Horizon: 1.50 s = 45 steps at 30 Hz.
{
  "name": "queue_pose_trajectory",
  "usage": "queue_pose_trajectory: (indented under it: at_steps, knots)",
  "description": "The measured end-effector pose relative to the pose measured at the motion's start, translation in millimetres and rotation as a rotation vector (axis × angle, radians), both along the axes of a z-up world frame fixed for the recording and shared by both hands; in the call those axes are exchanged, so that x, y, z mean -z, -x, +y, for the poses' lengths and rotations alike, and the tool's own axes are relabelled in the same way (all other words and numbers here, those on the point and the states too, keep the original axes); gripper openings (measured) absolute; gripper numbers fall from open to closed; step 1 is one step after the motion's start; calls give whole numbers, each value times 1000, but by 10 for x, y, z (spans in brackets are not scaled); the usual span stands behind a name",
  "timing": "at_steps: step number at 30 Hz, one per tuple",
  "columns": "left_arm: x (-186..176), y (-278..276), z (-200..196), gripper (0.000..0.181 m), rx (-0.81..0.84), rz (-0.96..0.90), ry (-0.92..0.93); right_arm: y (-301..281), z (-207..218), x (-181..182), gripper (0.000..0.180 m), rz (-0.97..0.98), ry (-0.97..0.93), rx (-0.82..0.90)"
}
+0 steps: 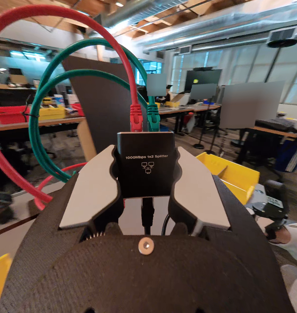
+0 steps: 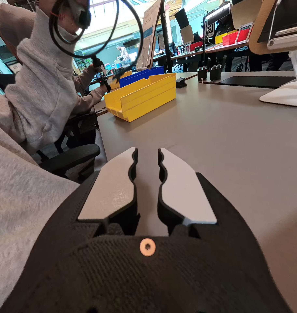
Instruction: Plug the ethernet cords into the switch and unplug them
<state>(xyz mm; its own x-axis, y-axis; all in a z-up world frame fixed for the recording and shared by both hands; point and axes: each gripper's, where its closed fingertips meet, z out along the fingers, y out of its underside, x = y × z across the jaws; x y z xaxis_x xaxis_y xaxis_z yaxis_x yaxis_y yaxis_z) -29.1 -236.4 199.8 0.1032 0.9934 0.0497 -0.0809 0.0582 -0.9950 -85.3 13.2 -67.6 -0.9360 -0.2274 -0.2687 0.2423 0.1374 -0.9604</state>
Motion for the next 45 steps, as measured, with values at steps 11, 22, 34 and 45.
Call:
queue_pose_trajectory:
  at_steps: [11,22,34,45]
  knots:
    - [1533,943,1213,64,242,-50,-157,302,45,-398,23,128,195,257]
    - [2370,1077,1734,64,226,-145,109,438,-823,-492,46,-145,50,123]
    - [2451,1035,1820,86,510,-61,-100,593,-543,-162,26,-159,-7,-97]
    - [2926,773,2345,37,1122,-506,-533,333,-297,34,27,-36,-95,-369]
